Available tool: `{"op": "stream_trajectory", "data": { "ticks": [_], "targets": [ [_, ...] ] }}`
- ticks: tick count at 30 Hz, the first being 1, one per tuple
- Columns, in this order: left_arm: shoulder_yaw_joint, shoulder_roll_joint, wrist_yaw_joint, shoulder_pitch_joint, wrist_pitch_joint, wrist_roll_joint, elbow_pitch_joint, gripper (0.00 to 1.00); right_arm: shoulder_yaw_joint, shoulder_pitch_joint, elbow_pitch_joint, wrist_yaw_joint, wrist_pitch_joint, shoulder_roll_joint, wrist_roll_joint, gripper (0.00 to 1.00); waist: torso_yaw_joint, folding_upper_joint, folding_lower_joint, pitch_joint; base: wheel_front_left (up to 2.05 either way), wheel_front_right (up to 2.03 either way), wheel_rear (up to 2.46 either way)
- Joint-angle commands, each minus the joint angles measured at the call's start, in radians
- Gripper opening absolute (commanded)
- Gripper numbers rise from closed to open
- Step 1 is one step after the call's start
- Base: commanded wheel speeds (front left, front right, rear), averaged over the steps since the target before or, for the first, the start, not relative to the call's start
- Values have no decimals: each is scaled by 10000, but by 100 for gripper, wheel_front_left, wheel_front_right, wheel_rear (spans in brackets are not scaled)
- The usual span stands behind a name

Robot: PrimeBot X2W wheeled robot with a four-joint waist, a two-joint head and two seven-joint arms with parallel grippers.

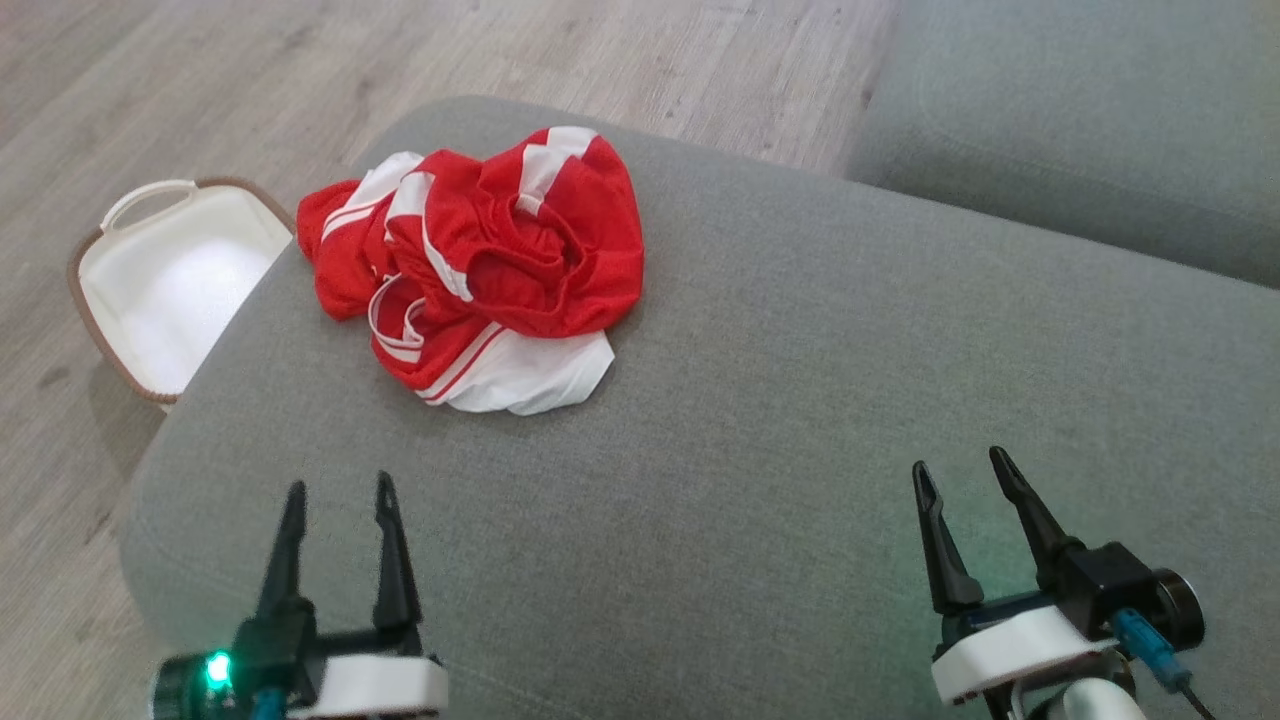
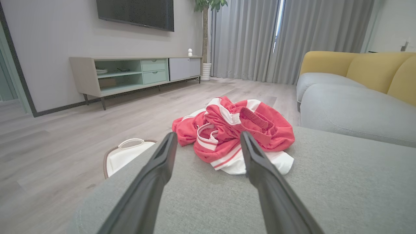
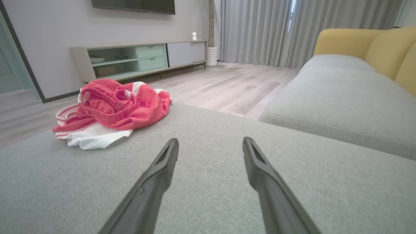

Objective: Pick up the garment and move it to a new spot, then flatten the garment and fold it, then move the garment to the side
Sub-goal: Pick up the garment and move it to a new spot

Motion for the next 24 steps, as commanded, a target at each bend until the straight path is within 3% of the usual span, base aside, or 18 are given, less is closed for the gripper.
{"op": "stream_trajectory", "data": {
  "ticks": [1,7,12,18,24],
  "targets": [
    [486,52,35,-700,-95,193,-426,100,220,-191,-356,75,-111,-77,-148,100,19,-1,1,159,0,0,0],
    [807,584,-399,-2122,-95,551,-814,100,80,-401,-475,75,-111,-77,-739,100,-52,-1,1,1080,0,0,0],
    [903,1008,-863,-4329,187,437,-197,100,-39,-766,-606,75,-111,-355,-1224,100,4,-1,1,2186,0,0,0],
    [641,1439,-1462,-7622,1329,495,1418,100,-58,-1247,-1007,75,-111,-1176,-1311,100,50,-1,1,3534,0,0,0],
    [548,1429,-1929,-10198,2855,122,4254,100,-102,-1439,-1440,75,-111,-1897,-1316,100,26,-1,1,4607,0,0,0]
  ]
}}
